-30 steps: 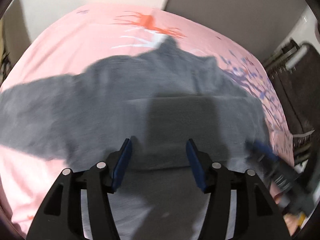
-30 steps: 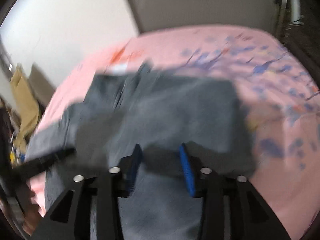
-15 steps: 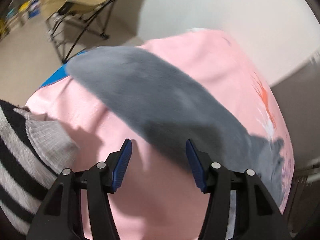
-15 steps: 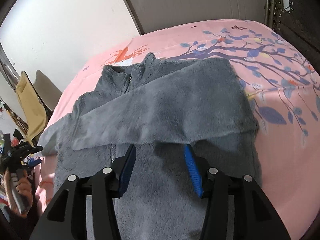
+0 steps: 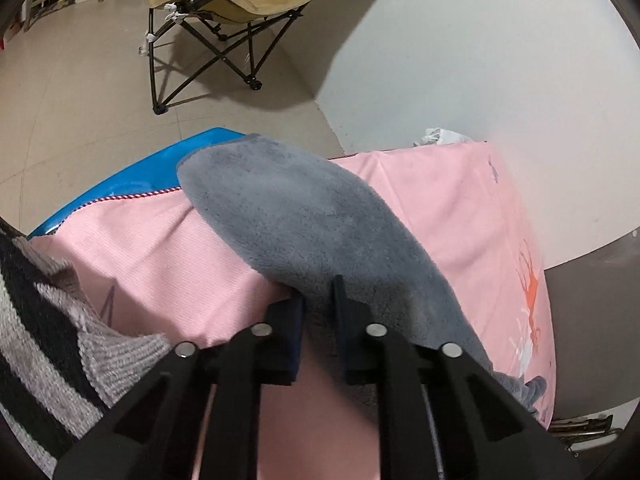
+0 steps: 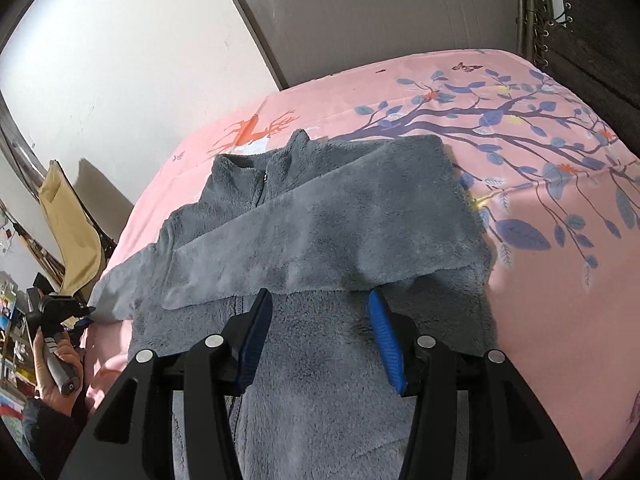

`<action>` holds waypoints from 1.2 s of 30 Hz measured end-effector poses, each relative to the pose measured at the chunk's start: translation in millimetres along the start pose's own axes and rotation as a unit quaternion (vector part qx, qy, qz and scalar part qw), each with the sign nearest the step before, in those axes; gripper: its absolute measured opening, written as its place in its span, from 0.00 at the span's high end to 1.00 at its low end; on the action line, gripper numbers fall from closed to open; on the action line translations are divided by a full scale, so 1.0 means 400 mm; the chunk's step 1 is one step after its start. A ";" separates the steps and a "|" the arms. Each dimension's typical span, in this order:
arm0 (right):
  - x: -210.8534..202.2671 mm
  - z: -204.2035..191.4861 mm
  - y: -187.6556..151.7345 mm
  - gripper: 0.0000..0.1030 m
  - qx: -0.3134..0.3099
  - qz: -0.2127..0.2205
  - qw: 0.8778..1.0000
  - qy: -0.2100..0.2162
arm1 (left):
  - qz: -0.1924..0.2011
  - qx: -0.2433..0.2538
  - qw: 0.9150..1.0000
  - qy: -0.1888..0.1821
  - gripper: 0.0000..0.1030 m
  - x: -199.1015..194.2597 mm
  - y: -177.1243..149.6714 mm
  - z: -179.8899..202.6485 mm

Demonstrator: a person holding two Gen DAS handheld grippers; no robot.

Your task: Fold small clothes

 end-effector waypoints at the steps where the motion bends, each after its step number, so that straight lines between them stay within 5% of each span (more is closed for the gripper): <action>1: -0.002 0.001 -0.001 0.51 0.000 0.000 1.000 0.001 | 0.002 0.014 1.000 0.002 0.92 -0.006 -0.002 0.010; 12: -0.010 -0.012 -0.014 0.51 -0.007 -0.003 1.000 0.009 | -0.009 0.217 0.974 -0.061 0.93 -0.078 -0.134 0.323; 26: -0.014 0.044 -0.028 0.51 0.020 -0.009 1.000 0.007 | -0.100 0.358 0.920 -0.128 0.93 -0.030 -0.477 0.560; 31: 0.003 0.056 -0.037 0.51 0.028 -0.021 0.999 0.007 | -0.156 0.412 0.890 -0.120 0.91 0.034 -0.621 0.555; 34: 0.014 0.039 -0.046 0.51 0.022 -0.031 0.999 0.008 | -0.173 0.419 0.885 -0.104 0.73 0.051 -0.663 0.517; 35: 0.016 0.031 -0.047 0.50 0.018 -0.033 0.999 0.010 | -0.169 0.422 0.884 -0.107 0.59 0.036 -0.662 0.512; 36: 0.018 0.019 -0.047 0.50 0.014 -0.034 0.999 0.011 | -0.165 0.425 0.883 -0.109 0.27 0.018 -0.659 0.507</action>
Point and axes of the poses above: each gripper's, at about its wrist camera, not at the fingertips, and x roughly the way its jaws point, z to its right, y to its top, the point moved 5 cm from there along x, roughly the way its jaws point, and after that the axes turned 11 degrees about -y, right-handed, at the moved point
